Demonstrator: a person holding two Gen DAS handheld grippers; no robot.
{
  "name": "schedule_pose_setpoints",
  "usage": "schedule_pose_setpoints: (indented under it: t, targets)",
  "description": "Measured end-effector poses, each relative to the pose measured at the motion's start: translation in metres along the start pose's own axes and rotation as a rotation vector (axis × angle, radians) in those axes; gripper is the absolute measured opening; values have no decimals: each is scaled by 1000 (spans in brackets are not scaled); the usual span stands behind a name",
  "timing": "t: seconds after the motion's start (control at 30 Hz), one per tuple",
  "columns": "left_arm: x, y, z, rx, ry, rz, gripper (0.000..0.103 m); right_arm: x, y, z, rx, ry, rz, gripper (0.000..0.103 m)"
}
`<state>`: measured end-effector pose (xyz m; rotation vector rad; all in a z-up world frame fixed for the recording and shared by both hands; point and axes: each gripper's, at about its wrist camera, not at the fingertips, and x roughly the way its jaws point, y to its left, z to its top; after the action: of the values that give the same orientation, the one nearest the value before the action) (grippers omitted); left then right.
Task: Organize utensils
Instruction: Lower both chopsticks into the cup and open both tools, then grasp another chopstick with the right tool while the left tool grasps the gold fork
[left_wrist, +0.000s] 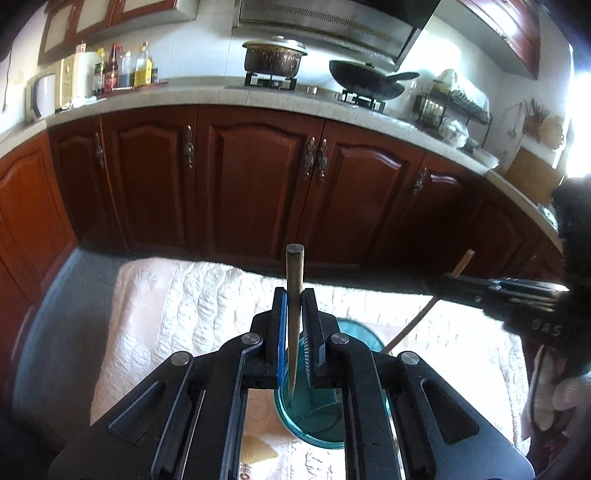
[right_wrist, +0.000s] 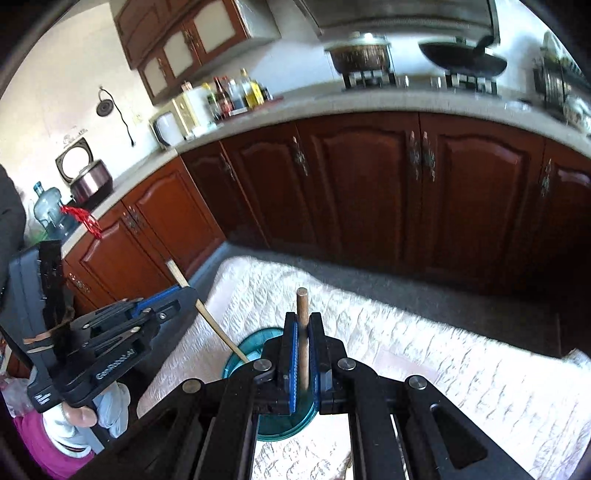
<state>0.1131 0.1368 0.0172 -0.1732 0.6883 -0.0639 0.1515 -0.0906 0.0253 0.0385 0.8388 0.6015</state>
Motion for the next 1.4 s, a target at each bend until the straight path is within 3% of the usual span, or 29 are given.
schedule_pose_setpoints:
  t: [0.2,0.27,0.33,0.4,0.9,1.3,1.4]
  targets:
    - [5,-4,-6,19,15,20,8,30,-14,-12,37,60,23,5]
    - [7,-3,-8,12,29,17,16,33,-16,-15,40,71,24,6]
    - [6,-2,-9,0,29,9,30,33,-14,-18,36,72,12,14]
    - [4,-1,-10,-3,25,7,31,30,-16,-22,45,70,2,37]
    - [-23,-32,-34,82,-7,38,35,-8,-21,-62,83,17,-62,43]
    - [-34,-69,-69,145,8,2,36,-56,-48,-120,154,5,-183,43]
    - [-36,-76,-78,147,25,-25,43,-64,-58,-134,162,16,-222,46]
